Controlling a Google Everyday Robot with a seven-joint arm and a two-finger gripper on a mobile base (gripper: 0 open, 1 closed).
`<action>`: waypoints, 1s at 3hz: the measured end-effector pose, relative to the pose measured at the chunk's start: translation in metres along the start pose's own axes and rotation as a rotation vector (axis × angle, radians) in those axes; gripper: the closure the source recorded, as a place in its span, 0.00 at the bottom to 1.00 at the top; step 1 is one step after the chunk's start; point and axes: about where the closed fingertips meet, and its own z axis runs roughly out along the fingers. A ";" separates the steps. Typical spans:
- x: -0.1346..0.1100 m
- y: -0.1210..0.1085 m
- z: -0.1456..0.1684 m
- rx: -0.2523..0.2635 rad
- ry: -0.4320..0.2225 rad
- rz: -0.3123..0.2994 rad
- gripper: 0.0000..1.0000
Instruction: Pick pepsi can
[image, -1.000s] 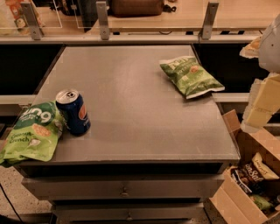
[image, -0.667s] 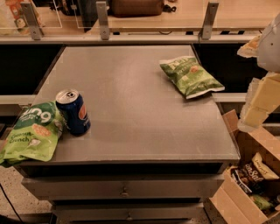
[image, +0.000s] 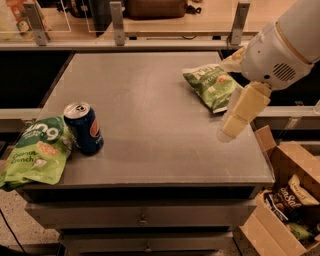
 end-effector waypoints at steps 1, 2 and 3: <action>-0.053 0.005 0.038 -0.095 -0.161 -0.037 0.00; -0.113 0.017 0.064 -0.153 -0.300 -0.096 0.00; -0.161 0.032 0.091 -0.198 -0.386 -0.142 0.00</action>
Offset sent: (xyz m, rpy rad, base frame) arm 0.0137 0.2017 0.0105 0.4386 0.0081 0.3087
